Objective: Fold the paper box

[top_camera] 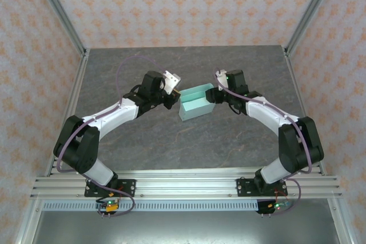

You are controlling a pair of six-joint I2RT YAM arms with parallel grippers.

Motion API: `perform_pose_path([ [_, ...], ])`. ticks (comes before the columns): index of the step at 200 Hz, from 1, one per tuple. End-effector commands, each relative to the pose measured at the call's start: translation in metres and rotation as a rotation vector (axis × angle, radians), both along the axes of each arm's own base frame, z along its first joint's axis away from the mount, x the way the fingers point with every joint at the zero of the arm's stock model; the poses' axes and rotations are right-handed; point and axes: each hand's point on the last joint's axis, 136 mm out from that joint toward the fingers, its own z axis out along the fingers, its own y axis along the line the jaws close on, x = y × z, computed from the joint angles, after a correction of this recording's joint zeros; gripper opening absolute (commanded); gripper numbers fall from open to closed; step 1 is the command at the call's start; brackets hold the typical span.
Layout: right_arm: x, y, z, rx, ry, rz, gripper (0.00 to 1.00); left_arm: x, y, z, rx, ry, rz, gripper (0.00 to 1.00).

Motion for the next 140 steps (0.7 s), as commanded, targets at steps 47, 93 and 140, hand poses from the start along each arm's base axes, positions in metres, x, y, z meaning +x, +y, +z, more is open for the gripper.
perform_pose_path([
  [47, -0.029, -0.012, 0.053, -0.013, -0.032, 0.005, 0.51, 0.008, -0.002, -0.025, 0.010, 0.053, 0.035, 0.11],
  [93, -0.082, 0.003, 0.043, -0.003, 0.140, 0.105, 0.29, 0.015, -0.002, -0.050, -0.001, 0.138, 0.058, 0.11],
  [140, -0.100, 0.028, 0.013, 0.037, 0.209, 0.191, 0.27, 0.030, 0.000, -0.067, -0.030, 0.212, 0.098, 0.11],
])
